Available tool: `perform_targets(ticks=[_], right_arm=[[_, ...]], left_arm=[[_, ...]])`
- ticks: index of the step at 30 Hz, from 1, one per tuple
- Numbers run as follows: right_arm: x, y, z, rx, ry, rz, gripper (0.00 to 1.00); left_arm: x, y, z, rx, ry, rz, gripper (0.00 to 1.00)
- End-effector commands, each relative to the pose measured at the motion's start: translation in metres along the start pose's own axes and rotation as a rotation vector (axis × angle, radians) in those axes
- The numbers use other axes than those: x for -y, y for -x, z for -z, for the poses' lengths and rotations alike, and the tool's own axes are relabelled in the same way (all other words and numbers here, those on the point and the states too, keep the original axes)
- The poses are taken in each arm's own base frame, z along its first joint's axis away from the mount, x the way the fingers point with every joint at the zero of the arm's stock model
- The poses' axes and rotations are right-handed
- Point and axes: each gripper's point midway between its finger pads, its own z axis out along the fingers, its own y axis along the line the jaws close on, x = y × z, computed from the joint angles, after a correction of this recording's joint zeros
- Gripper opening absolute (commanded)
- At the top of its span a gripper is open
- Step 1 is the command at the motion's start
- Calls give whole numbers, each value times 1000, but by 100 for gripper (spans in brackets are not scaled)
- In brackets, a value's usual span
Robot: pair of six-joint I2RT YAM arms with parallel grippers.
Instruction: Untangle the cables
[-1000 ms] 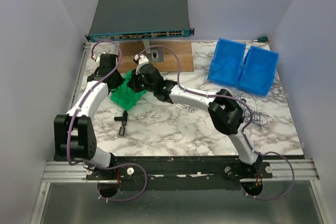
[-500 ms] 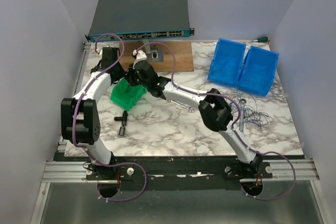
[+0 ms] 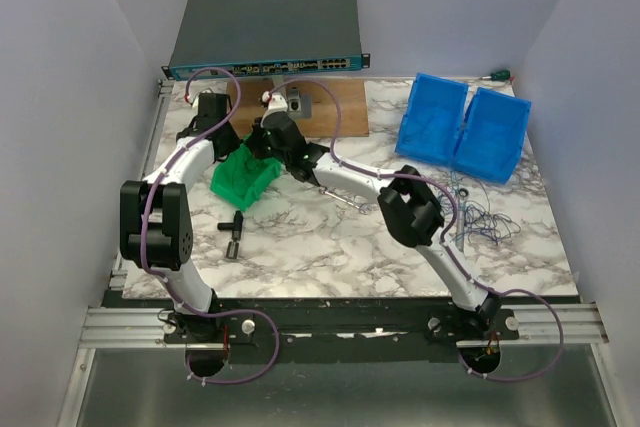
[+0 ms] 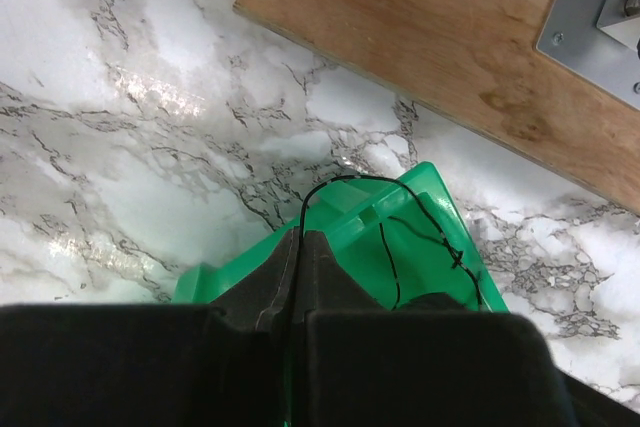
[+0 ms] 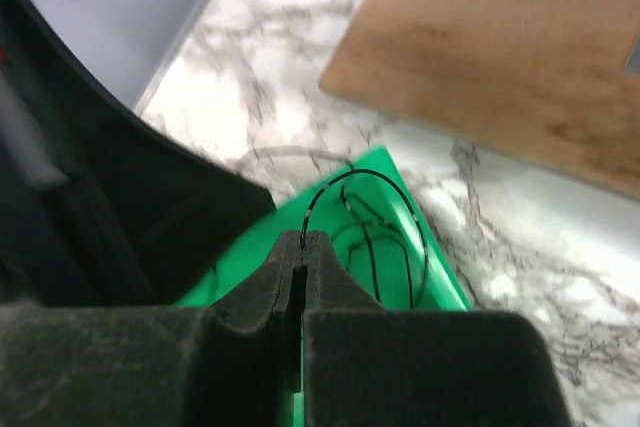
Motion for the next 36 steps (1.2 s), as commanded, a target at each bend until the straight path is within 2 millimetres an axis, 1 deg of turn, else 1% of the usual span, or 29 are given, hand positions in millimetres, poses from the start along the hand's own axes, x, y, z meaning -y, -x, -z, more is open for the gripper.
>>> perform_targets(ticks=[1, 3, 5, 7, 9, 10, 12, 13, 14, 16, 17, 18, 25, 29, 33, 36], right_arm=[[1, -44, 7, -107, 45, -7, 1], [5, -60, 9, -147, 33, -11, 1], [9, -70, 12, -163, 19, -18, 1], [8, -70, 16, -163, 26, -19, 1], [6, -62, 18, -151, 25, -11, 1], [5, -58, 19, -147, 24, -4, 3], [1, -45, 23, -130, 27, 10, 13], [-2, -38, 27, -120, 30, 13, 20], [-3, -32, 30, -113, 32, 16, 32], [-6, -23, 37, -102, 35, 13, 51], [-8, -19, 41, -99, 38, 12, 57], [-9, -15, 44, -96, 41, 9, 60], [-15, 3, 63, -82, 46, 8, 67], [-11, 7, 66, -84, 17, 6, 74], [-5, 8, 75, -72, -5, -1, 74], [-1, 9, 83, -63, -20, 3, 75]], left_arm=[[-3, -3, 2, 22, 10, -24, 0], [-2, -8, 3, 6, 9, -29, 0], [-2, -14, 5, -13, 14, -22, 0], [-3, -17, 10, -14, 12, -10, 0], [-2, -16, 15, 0, -4, -5, 0], [-1, -14, 18, 7, -11, -4, 0], [0, -11, 25, 16, -22, -3, 0], [2, -10, 30, 25, -31, -6, 0], [2, -9, 33, 30, -33, -8, 0], [2, -9, 39, 39, -42, -13, 0], [3, -9, 41, 41, -46, -16, 0], [2, -10, 43, 41, -47, -19, 0], [2, -20, 46, 29, -56, -28, 0], [3, -29, 42, -9, -65, -31, 1], [6, -39, 35, -69, -75, -41, 9], [7, -42, 37, -75, -85, -55, 21]])
